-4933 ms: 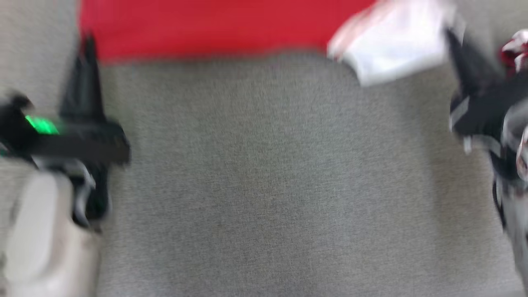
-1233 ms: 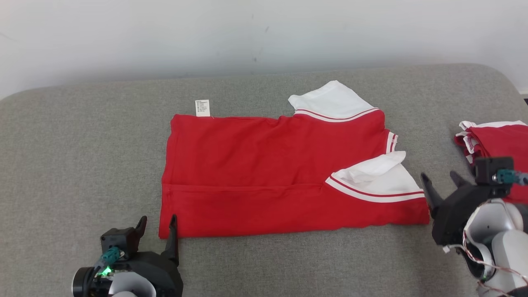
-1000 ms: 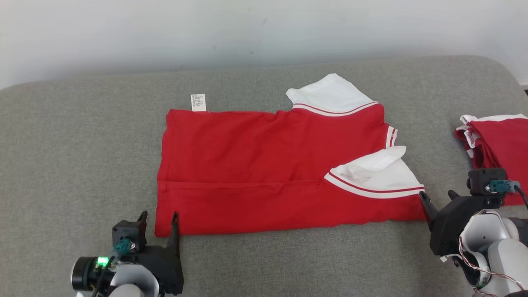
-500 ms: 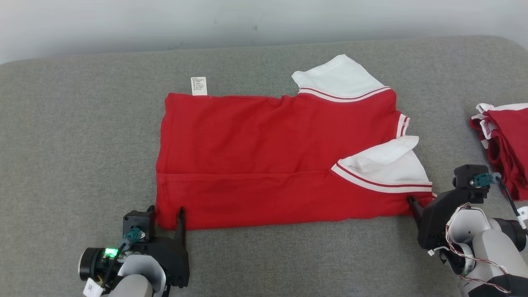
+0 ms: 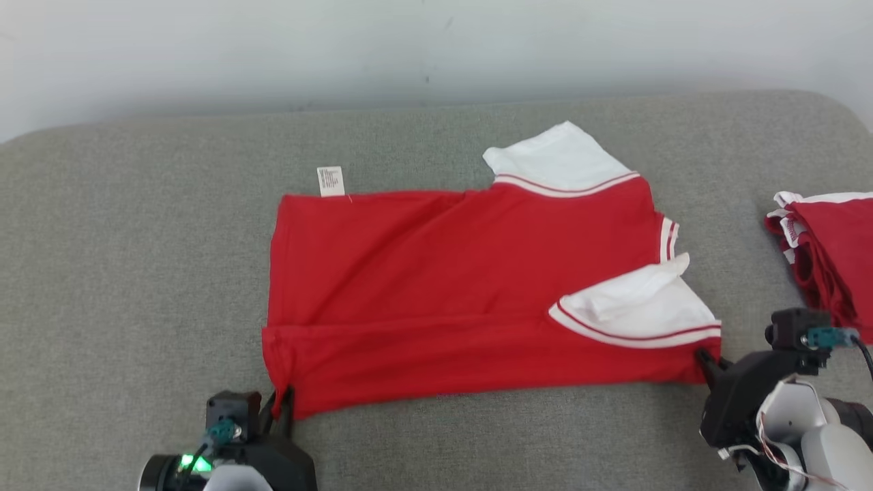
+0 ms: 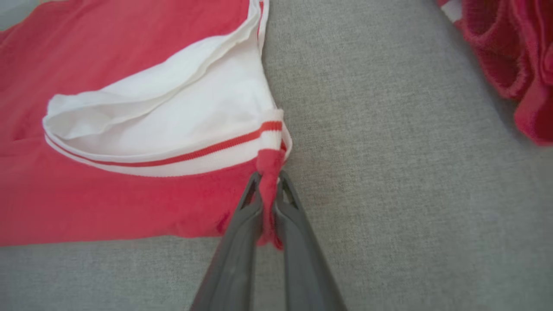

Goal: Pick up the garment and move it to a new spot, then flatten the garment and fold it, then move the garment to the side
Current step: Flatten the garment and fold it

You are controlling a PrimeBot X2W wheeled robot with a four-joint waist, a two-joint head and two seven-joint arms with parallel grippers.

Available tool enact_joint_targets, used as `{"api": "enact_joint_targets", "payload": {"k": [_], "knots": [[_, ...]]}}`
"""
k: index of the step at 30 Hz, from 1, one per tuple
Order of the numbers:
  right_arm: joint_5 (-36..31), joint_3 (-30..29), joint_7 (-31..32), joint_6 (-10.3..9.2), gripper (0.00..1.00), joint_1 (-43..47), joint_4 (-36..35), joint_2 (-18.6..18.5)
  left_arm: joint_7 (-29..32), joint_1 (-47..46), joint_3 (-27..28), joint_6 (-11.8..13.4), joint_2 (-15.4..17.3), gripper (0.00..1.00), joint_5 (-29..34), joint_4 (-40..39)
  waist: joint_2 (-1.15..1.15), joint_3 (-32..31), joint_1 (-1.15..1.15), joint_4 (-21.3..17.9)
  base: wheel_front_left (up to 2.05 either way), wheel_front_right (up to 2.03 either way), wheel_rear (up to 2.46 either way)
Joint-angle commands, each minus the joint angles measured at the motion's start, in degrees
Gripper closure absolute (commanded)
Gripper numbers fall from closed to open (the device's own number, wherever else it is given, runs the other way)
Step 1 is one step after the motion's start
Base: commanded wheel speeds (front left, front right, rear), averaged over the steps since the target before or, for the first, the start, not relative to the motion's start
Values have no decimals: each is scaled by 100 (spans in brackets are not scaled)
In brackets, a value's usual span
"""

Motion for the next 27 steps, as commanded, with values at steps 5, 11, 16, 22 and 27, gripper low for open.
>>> {"api": "enact_joint_targets", "payload": {"k": [5,11,16,22,27], "knots": [[66,-328,301,2,100,697,-741,108,107,538,-17,116,181,100,-51,-442,0,-276,0,-14,0,0,0],[-38,-621,613,1,100,1412,-1499,354,298,1108,-76,259,308,100,-69,-1028,0,-415,0,1,0,0,0],[-159,-765,756,1,100,1825,-1687,508,505,1529,-108,398,364,100,-135,-1373,0,-471,0,24,0,0,0],[-311,-728,588,2,0,1855,-1531,590,578,1733,-125,481,380,0,-176,-1552,0,-502,0,39,0,0,0],[-400,-712,507,2,0,1741,-1494,589,584,1788,-82,537,429,0,-223,-1654,0,-544,0,59,0,0,0]]}}
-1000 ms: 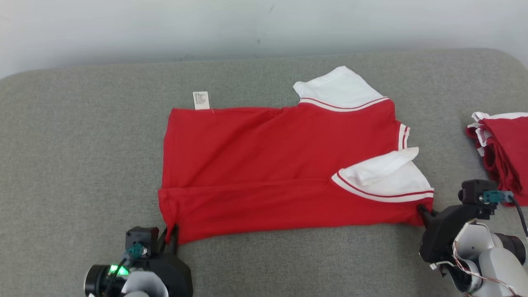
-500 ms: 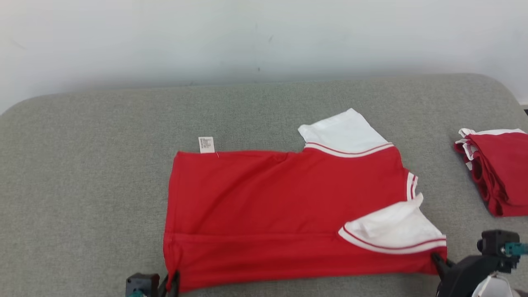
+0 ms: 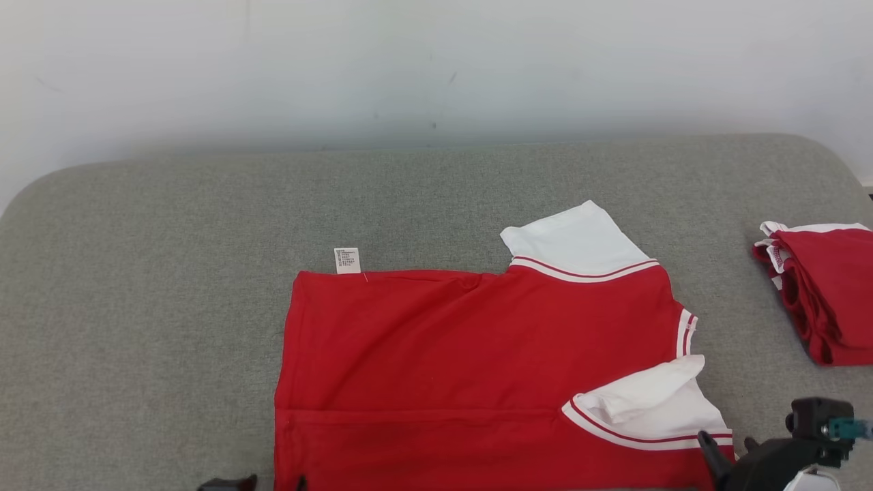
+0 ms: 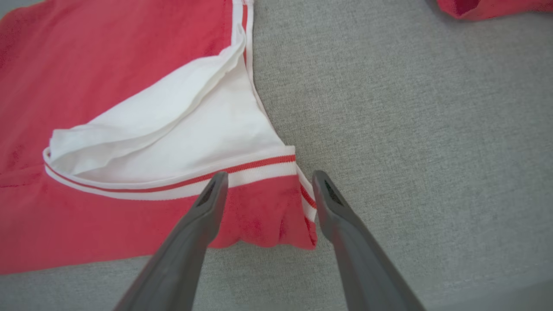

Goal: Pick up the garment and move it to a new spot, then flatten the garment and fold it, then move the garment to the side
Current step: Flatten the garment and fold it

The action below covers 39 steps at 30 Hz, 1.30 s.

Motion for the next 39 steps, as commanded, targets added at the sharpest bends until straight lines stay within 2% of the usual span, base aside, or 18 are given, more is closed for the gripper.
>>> {"api": "enact_joint_targets", "payload": {"k": [1,5,10,14,20,28,39], "knots": [[11,5,-28,1,0,-81,-36,-13,12,32,38,15,63,0,-61,-42,0,-12,0,9,0,0,0],[48,46,26,1,0,-297,-258,-193,54,-75,137,18,159,0,-110,-326,0,-10,0,26,0,0,0],[71,350,440,1,0,-1130,-380,-695,468,-817,236,-215,369,0,-229,-486,0,191,0,18,0,0,0],[213,659,756,1,0,-1964,-55,-1005,841,-1649,247,-354,367,0,-296,-363,0,468,0,42,0,0,0],[367,1573,1141,1,0,-3401,819,-1410,1514,-2931,272,-636,301,0,-496,246,0,1058,0,-19,0,0,0],[520,2175,786,1,0,-4720,1969,-1344,1972,-3974,112,-986,267,0,-540,1062,0,1507,0,-42,0,0,0],[691,2900,284,1,0,-5490,2915,-1318,1712,-4581,-134,-1051,194,0,-290,1776,0,1881,0,-72,0,0,0]]}}
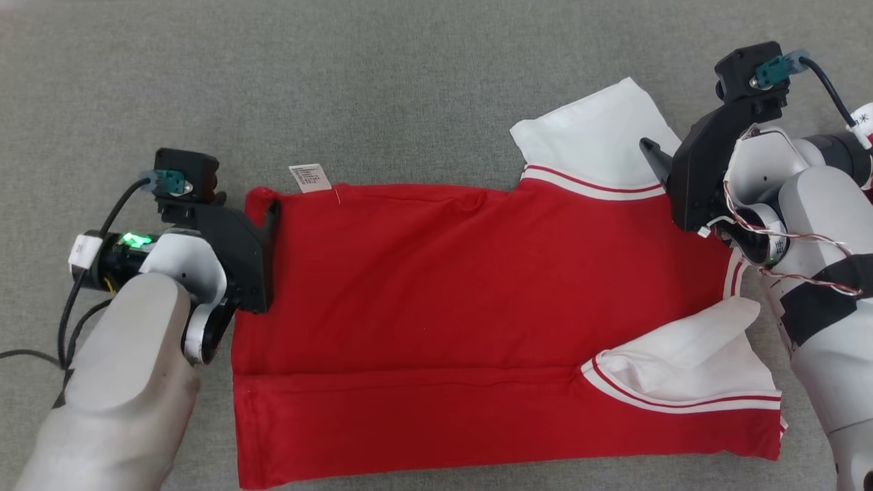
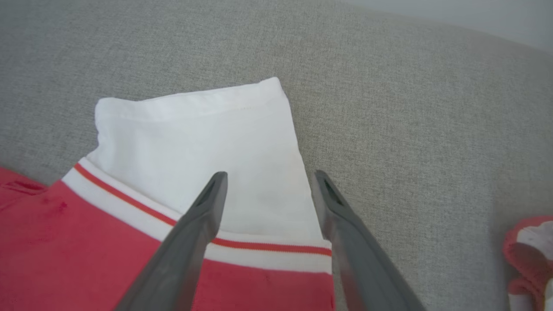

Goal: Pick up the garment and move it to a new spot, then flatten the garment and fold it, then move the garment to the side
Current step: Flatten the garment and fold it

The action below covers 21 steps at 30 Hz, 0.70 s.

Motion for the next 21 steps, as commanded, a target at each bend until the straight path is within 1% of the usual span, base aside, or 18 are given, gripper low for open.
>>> {"api": "enact_joint_targets", "payload": {"k": [1,4,5,6,8,12,17,21], "knots": [[44,41,-64,1,0,-79,80,-21,-35,-103,-39,-18,-22,0,20,65,-1,99,-2,4,0,0,0],[127,143,-174,1,0,-169,274,-60,-95,-165,-143,-11,-51,0,129,235,-1,144,-2,34,0,0,0],[143,166,-210,1,0,-188,332,-72,-118,-173,-195,-4,-53,15,178,286,-1,154,-2,46,0,0,0],[174,186,-242,1,0,-205,391,-90,-152,-178,-231,13,-68,100,214,332,-1,162,-2,60,0,0,0],[218,208,-324,1,0,-253,483,-163,-145,-170,-293,44,-123,100,255,432,-1,190,-2,112,0,0,0],[209,197,-700,1,0,-331,576,-275,-277,-145,-410,107,-265,100,327,521,-1,271,-2,239,0,0,0],[142,158,-963,1,0,-517,833,-370,-415,-87,-503,89,-473,100,273,626,-1,366,-2,409,0,0,0],[40,114,-1094,1,0,-687,1096,-375,-504,-158,-538,65,-567,100,239,666,-1,476,-2,549,0,0,0]]}}
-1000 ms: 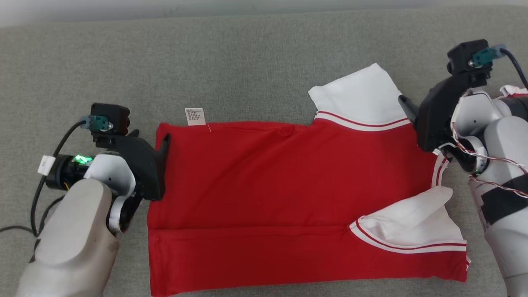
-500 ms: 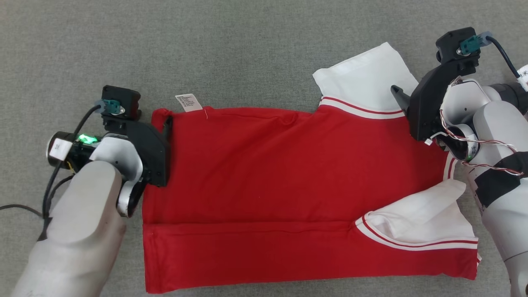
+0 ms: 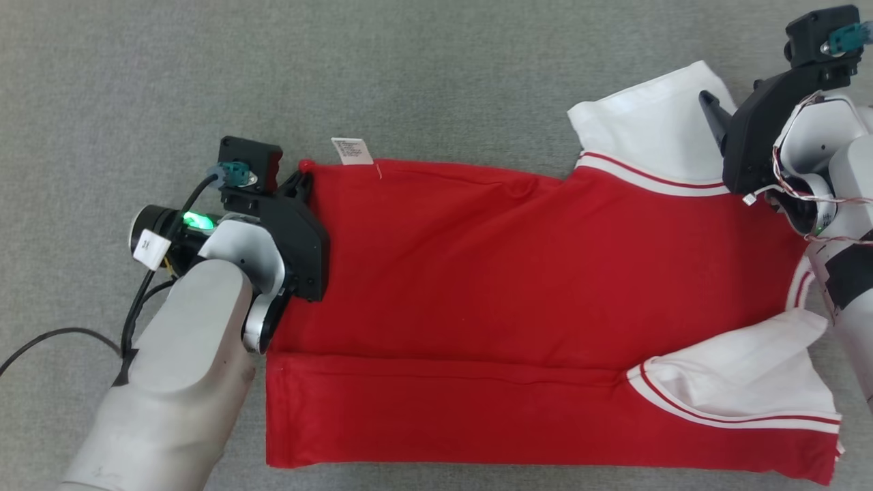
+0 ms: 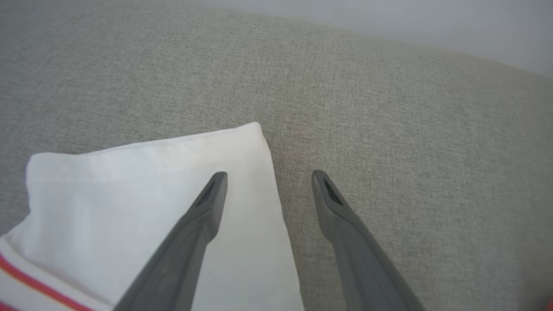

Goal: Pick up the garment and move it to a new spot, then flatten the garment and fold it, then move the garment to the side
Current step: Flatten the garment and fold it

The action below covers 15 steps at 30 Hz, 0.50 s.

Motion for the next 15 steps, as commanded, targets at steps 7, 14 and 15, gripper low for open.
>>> {"api": "enact_joint_targets", "payload": {"k": [7,14,15], "knots": [[-161,-17,-18,1,0,-280,552,67,-91,8,-168,-44,-143,100,24,264,0,218,0,246,0,0,0],[-173,-26,-127,1,24,-369,918,98,-201,-86,-169,-2,-167,100,-20,391,0,257,0,289,0,0,0],[-172,-22,-137,1,96,-390,961,107,-221,-102,-164,8,-159,100,-26,412,0,269,0,284,0,0,0]]}}
